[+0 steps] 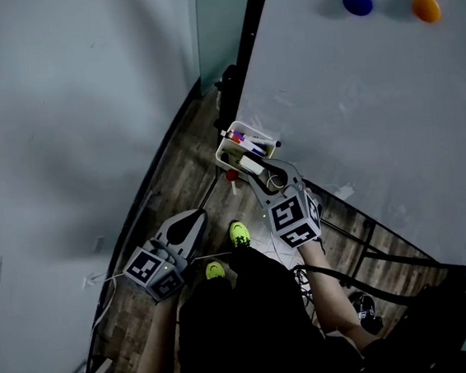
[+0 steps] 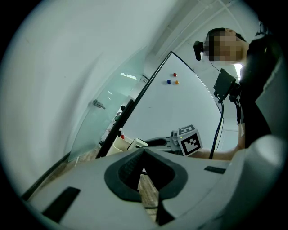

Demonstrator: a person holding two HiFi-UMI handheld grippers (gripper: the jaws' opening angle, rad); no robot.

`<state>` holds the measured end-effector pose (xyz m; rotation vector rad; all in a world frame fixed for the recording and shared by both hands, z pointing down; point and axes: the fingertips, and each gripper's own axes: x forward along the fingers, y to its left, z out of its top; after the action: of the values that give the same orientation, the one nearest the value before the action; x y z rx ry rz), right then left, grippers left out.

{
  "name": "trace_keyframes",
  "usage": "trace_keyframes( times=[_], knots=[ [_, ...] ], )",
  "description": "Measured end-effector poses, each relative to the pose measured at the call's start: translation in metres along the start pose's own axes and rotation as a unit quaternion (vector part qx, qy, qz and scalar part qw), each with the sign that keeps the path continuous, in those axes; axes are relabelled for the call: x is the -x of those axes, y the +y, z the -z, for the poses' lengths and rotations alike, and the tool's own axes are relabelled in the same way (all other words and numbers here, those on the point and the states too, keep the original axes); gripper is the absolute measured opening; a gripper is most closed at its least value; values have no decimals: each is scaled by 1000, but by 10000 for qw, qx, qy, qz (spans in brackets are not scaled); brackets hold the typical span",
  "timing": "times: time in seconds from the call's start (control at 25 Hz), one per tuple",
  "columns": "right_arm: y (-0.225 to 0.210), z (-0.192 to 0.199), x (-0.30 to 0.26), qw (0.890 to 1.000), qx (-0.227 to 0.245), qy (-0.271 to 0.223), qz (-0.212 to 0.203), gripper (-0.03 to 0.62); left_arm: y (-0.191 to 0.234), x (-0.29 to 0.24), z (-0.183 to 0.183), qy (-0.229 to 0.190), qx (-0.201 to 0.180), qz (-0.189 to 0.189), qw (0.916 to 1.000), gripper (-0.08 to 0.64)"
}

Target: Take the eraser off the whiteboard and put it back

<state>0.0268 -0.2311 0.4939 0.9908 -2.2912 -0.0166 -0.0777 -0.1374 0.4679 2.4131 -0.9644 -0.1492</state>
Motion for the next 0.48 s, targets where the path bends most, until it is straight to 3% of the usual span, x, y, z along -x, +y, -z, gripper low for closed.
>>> trace_keyframes(
  times=[0.48],
  knots=[
    [-9,-19,20,9986,-340,-351,201,138,-9,-2,-3,14,-65,188,9998,12]
  ],
)
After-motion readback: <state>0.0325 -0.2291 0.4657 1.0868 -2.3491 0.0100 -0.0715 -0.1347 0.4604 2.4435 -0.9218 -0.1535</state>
